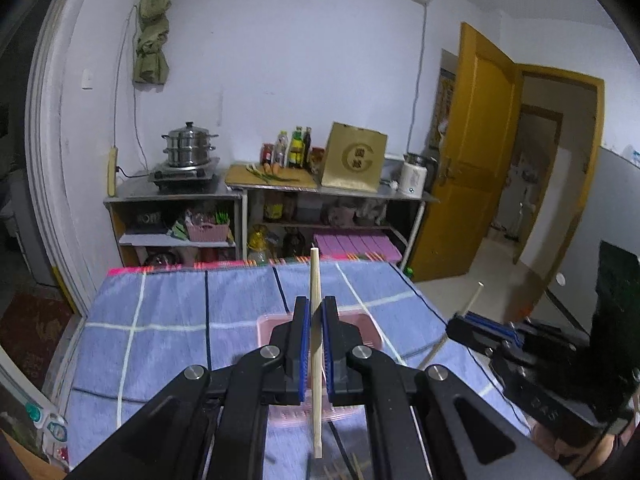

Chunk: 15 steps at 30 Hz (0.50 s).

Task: Organize utensils
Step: 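Carry both chopsticks over the pink basket and open both tools to drop them in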

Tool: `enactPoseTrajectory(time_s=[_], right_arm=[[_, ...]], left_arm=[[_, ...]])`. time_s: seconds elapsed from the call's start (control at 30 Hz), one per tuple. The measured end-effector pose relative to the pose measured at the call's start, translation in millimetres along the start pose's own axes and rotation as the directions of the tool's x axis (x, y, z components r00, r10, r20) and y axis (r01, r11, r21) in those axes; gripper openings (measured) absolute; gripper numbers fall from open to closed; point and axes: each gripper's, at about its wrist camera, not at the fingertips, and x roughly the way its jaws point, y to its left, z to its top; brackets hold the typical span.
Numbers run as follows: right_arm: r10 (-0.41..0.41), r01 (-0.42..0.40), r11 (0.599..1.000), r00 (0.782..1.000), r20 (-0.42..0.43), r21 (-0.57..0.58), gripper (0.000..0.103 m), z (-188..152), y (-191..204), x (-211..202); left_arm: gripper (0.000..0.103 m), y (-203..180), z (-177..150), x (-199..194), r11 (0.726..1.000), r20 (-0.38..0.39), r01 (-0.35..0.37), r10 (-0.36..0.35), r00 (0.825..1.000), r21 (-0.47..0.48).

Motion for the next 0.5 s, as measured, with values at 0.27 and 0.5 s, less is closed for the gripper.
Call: enactPoseTrajectory(time_s=[0.27, 0.5], right_arm=[[0.022, -0.023, 0.999, 0.999, 0.024, 0.036, 0.005, 23, -6, 28], [0.046, -0.048, 0.997, 0.999, 0.028, 0.055, 0.005, 29, -5, 53]], left_arm=[[0.006, 22, 30, 39, 0.999, 0.027, -0.028, 0.029, 0.999, -0.031], [0.006, 35, 29, 64, 0.999, 0.041, -0.03, 0.032, 0.999, -0.038]])
